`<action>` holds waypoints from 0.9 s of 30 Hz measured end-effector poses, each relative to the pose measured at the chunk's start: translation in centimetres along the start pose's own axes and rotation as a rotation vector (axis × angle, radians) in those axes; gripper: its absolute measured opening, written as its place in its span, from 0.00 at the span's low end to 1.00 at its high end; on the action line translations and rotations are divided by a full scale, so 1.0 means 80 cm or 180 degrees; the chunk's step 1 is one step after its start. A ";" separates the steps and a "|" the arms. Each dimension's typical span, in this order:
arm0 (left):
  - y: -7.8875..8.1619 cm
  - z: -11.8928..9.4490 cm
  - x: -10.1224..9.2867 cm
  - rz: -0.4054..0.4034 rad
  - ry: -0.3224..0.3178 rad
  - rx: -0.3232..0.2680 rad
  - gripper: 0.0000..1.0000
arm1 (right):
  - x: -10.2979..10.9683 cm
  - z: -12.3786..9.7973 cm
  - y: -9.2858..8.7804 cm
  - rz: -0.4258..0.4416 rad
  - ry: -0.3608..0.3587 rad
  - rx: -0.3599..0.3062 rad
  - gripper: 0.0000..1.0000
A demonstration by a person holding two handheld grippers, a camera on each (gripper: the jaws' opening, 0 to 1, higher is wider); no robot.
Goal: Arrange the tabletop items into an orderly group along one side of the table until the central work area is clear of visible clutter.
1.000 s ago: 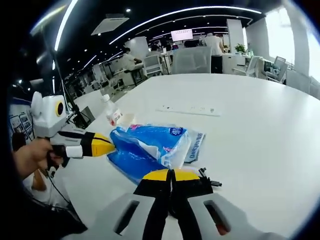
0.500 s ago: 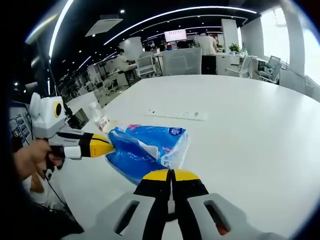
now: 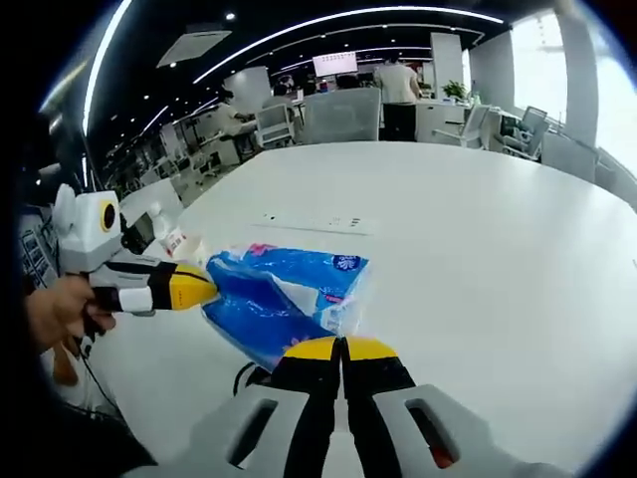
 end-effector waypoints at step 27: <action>-0.023 0.086 -0.008 -0.0188 -0.0115 0.0182 0.00 | -0.069 0.029 -0.014 -0.0178 -0.0243 0.0126 0.00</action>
Point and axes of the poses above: the point that each gripper's makers call its tool centre point, and the gripper's own axes: z roughly forward along the fingers, x roughly to its left, y roughly out of its top, the point moved 6 cm from there along -z, roughly backward along the fingers, and after that the axes turned 14 degrees about -x, right-handed, at the moved point
